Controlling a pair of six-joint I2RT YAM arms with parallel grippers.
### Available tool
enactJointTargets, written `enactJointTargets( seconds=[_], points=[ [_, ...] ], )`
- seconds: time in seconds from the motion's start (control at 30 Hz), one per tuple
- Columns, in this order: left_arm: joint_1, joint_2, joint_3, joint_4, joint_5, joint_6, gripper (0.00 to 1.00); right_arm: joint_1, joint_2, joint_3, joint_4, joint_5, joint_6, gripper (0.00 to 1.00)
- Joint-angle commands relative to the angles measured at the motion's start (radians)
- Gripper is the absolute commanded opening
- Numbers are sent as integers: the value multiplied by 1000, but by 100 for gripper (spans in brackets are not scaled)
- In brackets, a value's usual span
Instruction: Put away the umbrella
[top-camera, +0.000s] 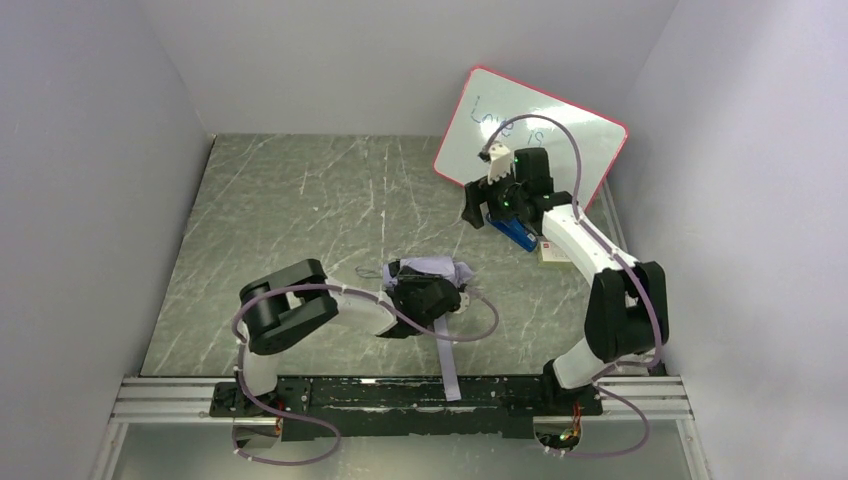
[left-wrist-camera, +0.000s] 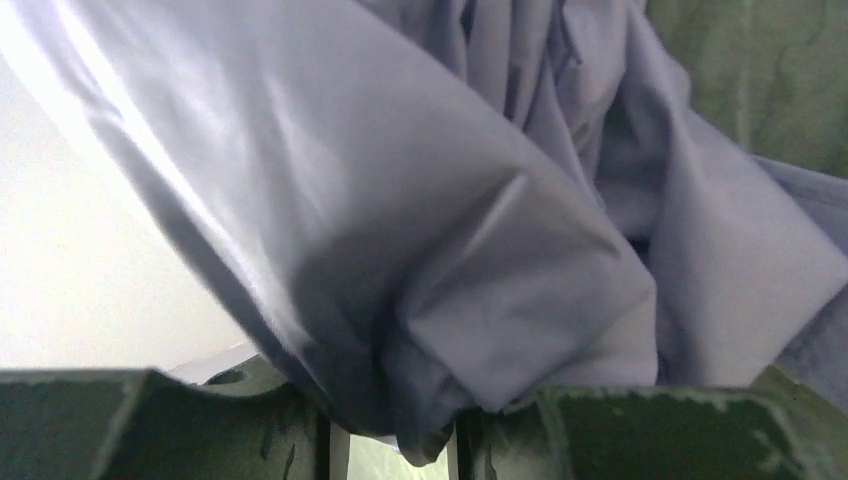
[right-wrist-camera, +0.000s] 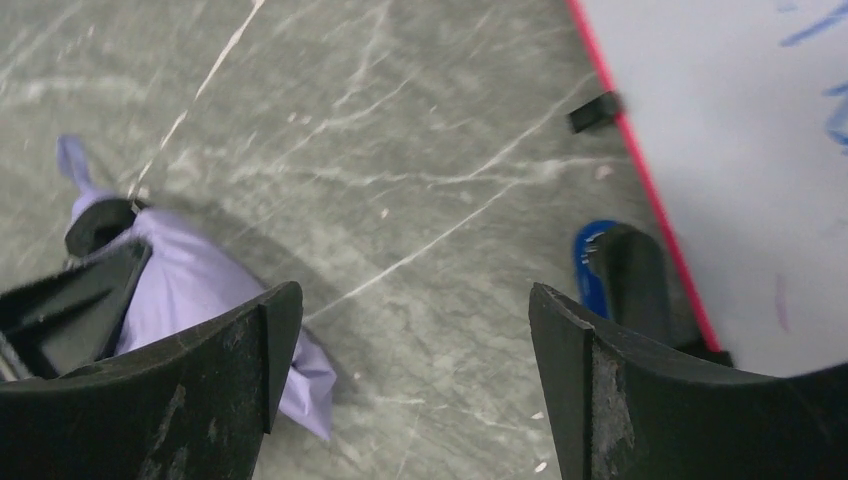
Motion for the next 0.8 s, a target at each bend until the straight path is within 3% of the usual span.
enactJointTargets(
  seconds=[0.0, 0.5, 0.77],
  points=[
    [-58, 90, -59, 63, 1, 67, 5, 7, 78, 54, -155, -185, -142, 87],
    [-163, 176, -185, 348, -142, 254, 5, 214, 133, 65, -343, -214, -541, 87],
    [-177, 194, -202, 388, -156, 283, 5, 261, 160, 100, -426, -260, -605, 84]
  ],
)
